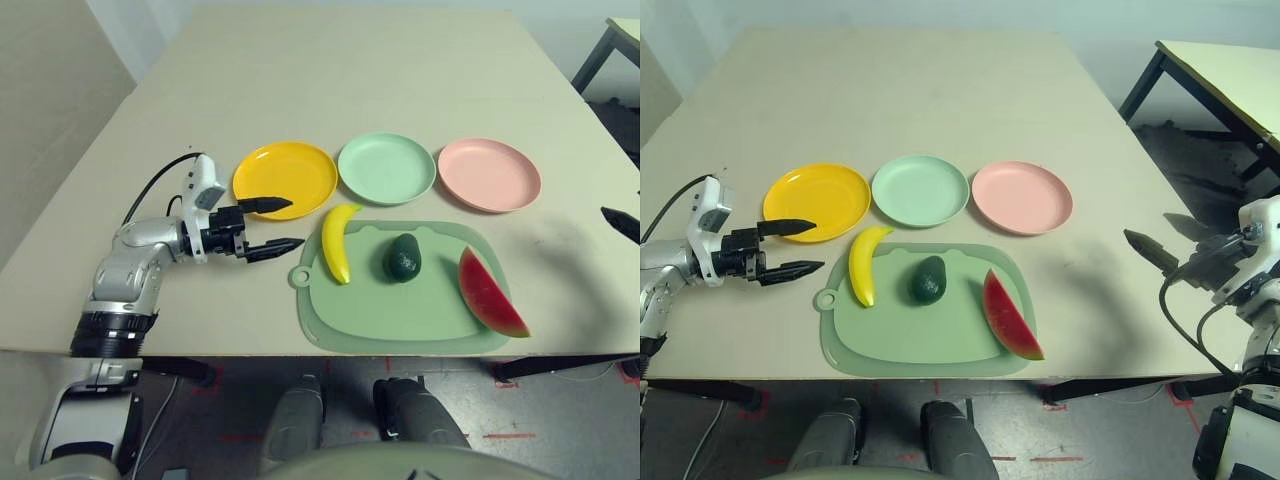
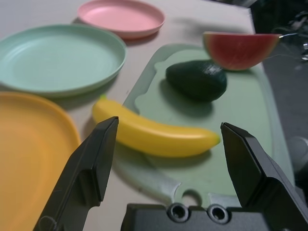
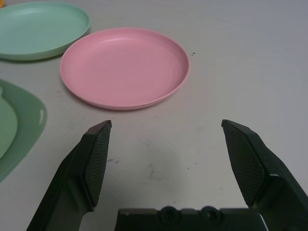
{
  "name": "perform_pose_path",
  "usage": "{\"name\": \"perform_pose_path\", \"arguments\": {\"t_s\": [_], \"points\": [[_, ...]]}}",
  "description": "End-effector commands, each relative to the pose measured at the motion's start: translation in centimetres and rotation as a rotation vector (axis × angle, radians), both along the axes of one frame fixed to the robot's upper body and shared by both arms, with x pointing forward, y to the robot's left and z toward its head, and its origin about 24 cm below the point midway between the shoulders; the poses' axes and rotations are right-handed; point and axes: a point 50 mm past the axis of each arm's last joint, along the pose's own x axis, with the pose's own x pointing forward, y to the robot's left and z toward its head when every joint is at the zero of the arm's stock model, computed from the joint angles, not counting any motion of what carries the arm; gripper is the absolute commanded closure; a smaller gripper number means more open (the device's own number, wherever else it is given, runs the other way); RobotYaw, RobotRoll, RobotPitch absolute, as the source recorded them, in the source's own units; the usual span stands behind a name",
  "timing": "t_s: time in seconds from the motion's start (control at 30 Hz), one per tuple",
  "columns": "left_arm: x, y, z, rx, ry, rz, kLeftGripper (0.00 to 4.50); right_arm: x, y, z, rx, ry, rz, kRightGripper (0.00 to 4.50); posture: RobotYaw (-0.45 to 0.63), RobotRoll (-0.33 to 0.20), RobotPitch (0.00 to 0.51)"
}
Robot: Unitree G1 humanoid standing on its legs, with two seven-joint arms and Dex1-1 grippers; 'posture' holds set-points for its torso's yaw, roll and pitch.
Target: Place the fruits into color-matched plates.
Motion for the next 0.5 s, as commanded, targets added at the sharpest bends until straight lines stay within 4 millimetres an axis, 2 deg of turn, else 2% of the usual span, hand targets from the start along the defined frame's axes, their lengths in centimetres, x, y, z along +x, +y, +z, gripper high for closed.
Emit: {"name": "perform_pose_path", "arguments": {"t_s": [0.03, 0.13, 0.27, 0.37, 0.5], "points": [[-0.3, -0.8, 0.3, -0.028, -0.018, -0.061, 0.20, -0.5, 0.4, 0.7, -0.059, 0.039, 0.094, 0.00, -0.05, 0.000, 0.167], [-0.5, -1.0, 0.1, -0.026, -0.002, -0.090, 0.20, -1.0, 1.3, 1.9, -0.159, 0.091, 0.229, 0.00, -0.07, 0.000, 0.168], [-0.2, -1.2, -0.3, -0.028, 0.007, -0.086, 0.20, -0.9, 2.9, 5.0, -0.279, 0.126, 0.371, 0.00, -0.10, 0.000, 0.165], [0.1, -1.5, -0.5, -0.032, 0.006, -0.086, 0.20, -0.4, 5.4, 6.5, -0.299, 0.190, 0.468, 0.00, -0.11, 0.000, 0.165], [0.4, -1.6, -0.9, -0.023, 0.006, -0.089, 0.20, -0.3, 8.6, 7.3, -0.249, 0.401, 0.485, 0.00, -0.11, 0.000, 0.173]]}}
